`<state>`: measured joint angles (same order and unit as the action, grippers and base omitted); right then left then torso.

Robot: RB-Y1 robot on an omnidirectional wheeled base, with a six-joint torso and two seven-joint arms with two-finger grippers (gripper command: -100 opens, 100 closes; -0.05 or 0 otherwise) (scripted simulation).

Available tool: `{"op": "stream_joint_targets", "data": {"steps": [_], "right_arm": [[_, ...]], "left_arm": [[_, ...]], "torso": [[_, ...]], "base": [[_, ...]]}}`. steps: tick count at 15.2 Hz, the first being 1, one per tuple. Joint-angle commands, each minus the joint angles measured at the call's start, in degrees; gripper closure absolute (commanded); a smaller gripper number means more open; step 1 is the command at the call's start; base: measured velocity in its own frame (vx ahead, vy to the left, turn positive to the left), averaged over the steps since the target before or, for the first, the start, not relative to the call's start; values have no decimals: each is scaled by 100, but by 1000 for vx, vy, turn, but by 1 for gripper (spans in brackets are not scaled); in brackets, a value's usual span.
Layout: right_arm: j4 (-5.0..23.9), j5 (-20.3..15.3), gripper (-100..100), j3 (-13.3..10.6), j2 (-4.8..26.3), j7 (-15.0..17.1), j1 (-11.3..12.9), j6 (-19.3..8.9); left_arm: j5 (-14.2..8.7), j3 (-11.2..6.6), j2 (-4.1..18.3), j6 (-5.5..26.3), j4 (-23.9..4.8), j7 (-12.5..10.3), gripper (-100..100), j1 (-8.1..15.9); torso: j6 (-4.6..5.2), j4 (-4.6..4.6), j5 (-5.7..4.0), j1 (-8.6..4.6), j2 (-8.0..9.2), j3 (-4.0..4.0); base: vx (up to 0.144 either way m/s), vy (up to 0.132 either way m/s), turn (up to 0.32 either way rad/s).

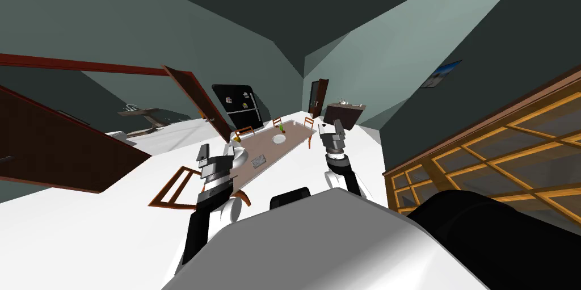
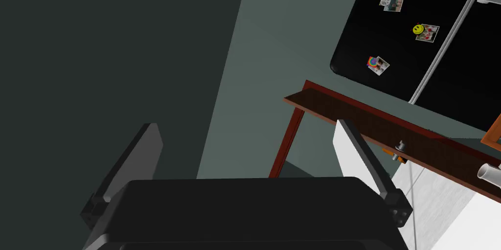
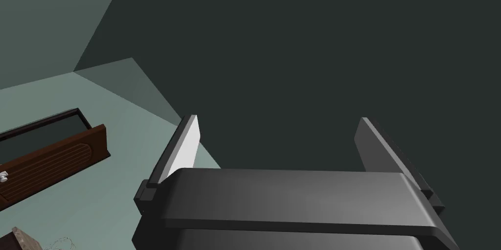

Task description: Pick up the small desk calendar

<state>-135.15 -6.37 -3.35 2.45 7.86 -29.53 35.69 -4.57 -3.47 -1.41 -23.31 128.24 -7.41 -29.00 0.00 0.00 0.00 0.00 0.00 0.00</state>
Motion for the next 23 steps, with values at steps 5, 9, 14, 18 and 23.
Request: {"op": "stream_joint_targets", "data": {"steps": [5, 9, 14, 18, 23], "right_arm": [[0, 0, 0, 0, 0, 0, 0, 0], [0, 0, 0, 0, 0, 0, 0, 0], [0, 0, 0, 0, 0, 0, 0, 0], [0, 0, 0, 0, 0, 0, 0, 0], [0, 0, 0, 0, 0, 0, 0, 0]], "left_arm": [[-15, -81, 710, 400, -228, -43, -100, 136], [-26, -148, 993, 732, -417, -78, -100, 249], [-41, -233, 1235, 1146, -655, -122, -100, 391], [-58, -332, 1440, 1631, -934, -173, -100, 558], [-77, -444, 1611, 2176, -1249, -231, -100, 747]], "torso": [[1, -1, 0, -1, -6, -3], [0, -2, -1, -3, -10, -6], [1, -3, -1, -4, -14, -8], [2, -4, -1, -6, -17, -10], [2, -4, -1, -5, -16, -9]], "base": [[13, -8, -29], [21, -13, -35], [26, -14, -47], [34, -18, -54], [32, -14, -48]]}}
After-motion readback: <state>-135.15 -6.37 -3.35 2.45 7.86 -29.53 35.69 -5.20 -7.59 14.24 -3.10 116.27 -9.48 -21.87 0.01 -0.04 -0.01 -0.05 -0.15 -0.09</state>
